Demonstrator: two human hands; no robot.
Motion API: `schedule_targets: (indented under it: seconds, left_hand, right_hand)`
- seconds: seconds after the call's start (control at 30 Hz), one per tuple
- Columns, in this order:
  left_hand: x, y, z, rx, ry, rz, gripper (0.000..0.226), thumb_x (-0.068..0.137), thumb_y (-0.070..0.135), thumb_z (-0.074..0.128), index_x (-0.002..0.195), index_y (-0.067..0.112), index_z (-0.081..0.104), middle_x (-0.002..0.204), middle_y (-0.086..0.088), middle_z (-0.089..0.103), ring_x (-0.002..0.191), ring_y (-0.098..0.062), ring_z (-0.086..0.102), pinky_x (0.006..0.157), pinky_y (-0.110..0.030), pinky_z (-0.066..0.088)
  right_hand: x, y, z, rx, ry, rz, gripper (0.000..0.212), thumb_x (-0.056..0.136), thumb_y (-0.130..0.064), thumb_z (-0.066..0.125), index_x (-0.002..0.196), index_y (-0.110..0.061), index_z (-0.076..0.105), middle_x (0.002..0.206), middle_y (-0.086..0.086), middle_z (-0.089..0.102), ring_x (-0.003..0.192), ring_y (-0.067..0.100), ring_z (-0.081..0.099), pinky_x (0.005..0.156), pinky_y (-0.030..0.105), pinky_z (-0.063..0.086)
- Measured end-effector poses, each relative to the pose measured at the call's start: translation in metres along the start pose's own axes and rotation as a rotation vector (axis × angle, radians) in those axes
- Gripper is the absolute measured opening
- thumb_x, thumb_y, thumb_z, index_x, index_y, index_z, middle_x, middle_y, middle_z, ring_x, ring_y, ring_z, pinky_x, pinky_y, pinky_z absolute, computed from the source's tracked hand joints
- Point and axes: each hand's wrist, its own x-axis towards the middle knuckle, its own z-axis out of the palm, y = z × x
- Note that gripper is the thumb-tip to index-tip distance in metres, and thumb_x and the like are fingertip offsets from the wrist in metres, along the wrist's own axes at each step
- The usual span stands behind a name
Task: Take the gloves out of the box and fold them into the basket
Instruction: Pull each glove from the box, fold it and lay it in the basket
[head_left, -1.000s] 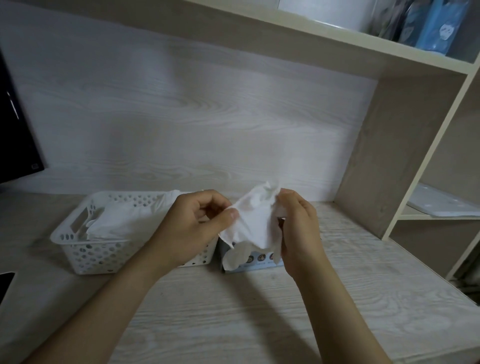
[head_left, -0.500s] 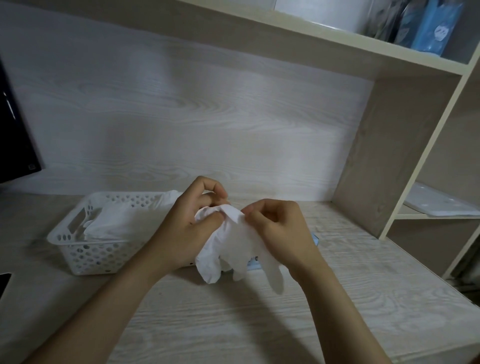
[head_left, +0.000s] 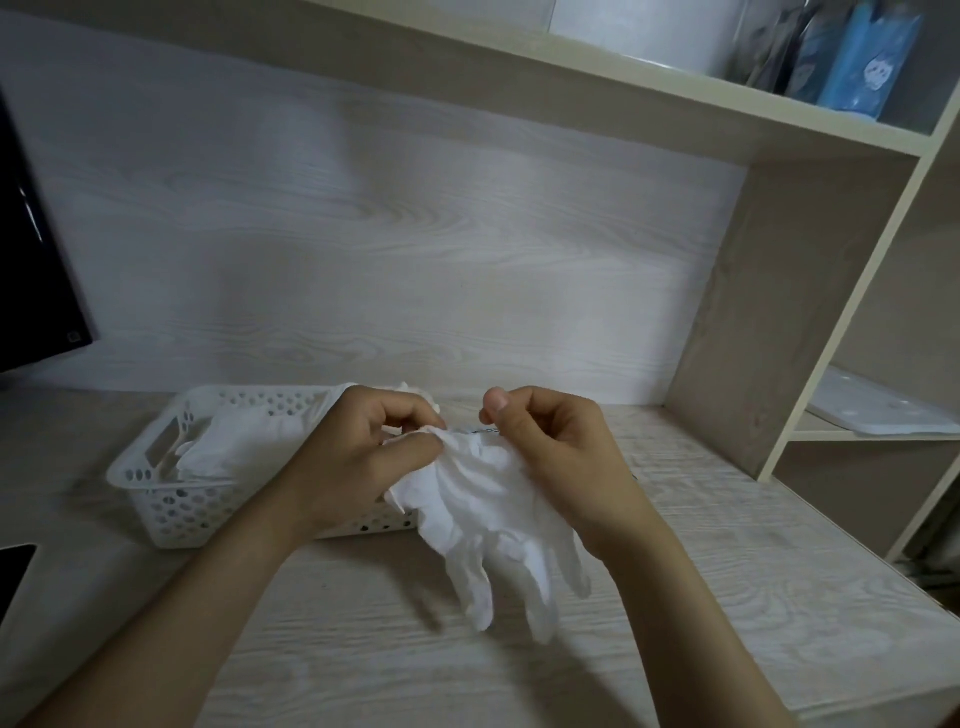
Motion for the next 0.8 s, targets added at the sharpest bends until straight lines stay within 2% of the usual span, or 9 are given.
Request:
schedule_targets:
  seconds: [0.1,0.23,0.33,0.43,0.5,0.57,0.67,0.73,0.8]
  left_hand:
    - [0.000,0.003,-0.005,0.006,-0.002,0.000,0.016,0.085,0.014,0.065,0.082,0.001,0.073,0.080,-0.026,0.061,0.069,-0.033,0.056,0.068,-0.039,0.043]
    - [0.002,0.012,-0.005,0.002,0.077,-0.016,0.013,0.083,0.018,0.062,0.077,0.006,0.064,0.070,-0.004,0.055,0.068,-0.014,0.051,0.066,-0.033,0.039]
    - [0.003,0.015,-0.008,-0.006,0.111,-0.044,0.017,0.083,0.024,0.063,0.078,0.008,0.059,0.072,-0.004,0.055,0.070,-0.017,0.051,0.069,-0.036,0.039]
    - [0.003,0.016,-0.013,0.074,0.106,-0.055,0.021,0.091,0.031,0.075,0.085,0.014,0.065,0.078,0.001,0.067,0.072,-0.017,0.062,0.068,-0.037,0.048]
    - [0.002,0.018,-0.015,0.118,0.124,-0.065,0.017,0.091,0.033,0.081,0.094,0.019,0.073,0.089,0.002,0.075,0.081,-0.016,0.071,0.071,-0.033,0.055]
    - [-0.001,0.021,-0.018,0.102,0.171,-0.087,0.018,0.087,0.032,0.082,0.100,0.021,0.077,0.093,0.001,0.079,0.084,-0.016,0.075,0.069,-0.033,0.060]
    - [-0.003,0.024,-0.024,0.083,0.245,-0.089,0.009,0.091,0.027,0.078,0.097,0.021,0.080,0.090,0.000,0.080,0.076,-0.014,0.073,0.064,-0.034,0.056]
    - [-0.004,0.025,-0.028,0.110,0.266,-0.071,0.008,0.096,0.025,0.073,0.097,0.022,0.080,0.094,0.003,0.080,0.087,-0.012,0.075,0.079,-0.032,0.058]
    - [-0.005,0.027,-0.029,0.117,0.265,-0.072,0.010,0.099,0.024,0.070,0.100,0.023,0.079,0.100,0.006,0.079,0.098,-0.012,0.074,0.091,-0.032,0.055]
  right_hand:
    - [-0.001,-0.007,-0.004,-0.007,-0.077,0.031,0.024,0.087,-0.037,0.086,0.095,-0.014,0.080,0.096,0.035,0.065,0.081,0.041,0.066,0.078,0.050,0.058]
    - [0.000,-0.008,-0.007,-0.145,-0.150,0.040,0.024,0.082,-0.014,0.091,0.102,-0.019,0.079,0.097,0.020,0.072,0.087,0.041,0.071,0.075,0.052,0.061]
    - [0.003,-0.007,-0.007,-0.174,-0.125,0.055,0.019,0.095,0.000,0.071,0.103,-0.015,0.079,0.091,0.009,0.077,0.065,0.014,0.068,0.059,0.029,0.053]
    - [0.003,-0.013,-0.004,-0.160,-0.048,0.082,0.023,0.094,0.007,0.061,0.100,-0.009,0.077,0.087,0.009,0.079,0.063,0.006,0.067,0.056,0.018,0.049]
    - [0.004,-0.015,-0.004,-0.163,0.013,0.095,0.027,0.092,0.006,0.059,0.100,-0.013,0.076,0.088,0.009,0.078,0.065,0.011,0.069,0.055,0.019,0.050]
    - [0.005,-0.014,-0.004,-0.234,0.065,0.101,0.031,0.090,0.001,0.057,0.101,-0.023,0.076,0.091,0.007,0.077,0.078,0.022,0.072,0.062,0.029,0.057]
    - [0.006,-0.017,-0.005,-0.360,0.039,0.103,0.030,0.087,-0.004,0.059,0.099,-0.025,0.077,0.088,0.001,0.076,0.078,0.015,0.072,0.065,0.030,0.059]
    - [0.005,-0.020,-0.003,-0.454,-0.025,0.112,0.019,0.085,-0.008,0.063,0.093,-0.019,0.076,0.077,-0.002,0.072,0.064,0.009,0.065,0.054,0.024,0.052]
    - [0.006,-0.021,-0.001,-0.509,-0.070,0.130,0.009,0.083,-0.013,0.066,0.087,-0.009,0.073,0.068,0.000,0.062,0.057,0.012,0.056,0.052,0.026,0.044]
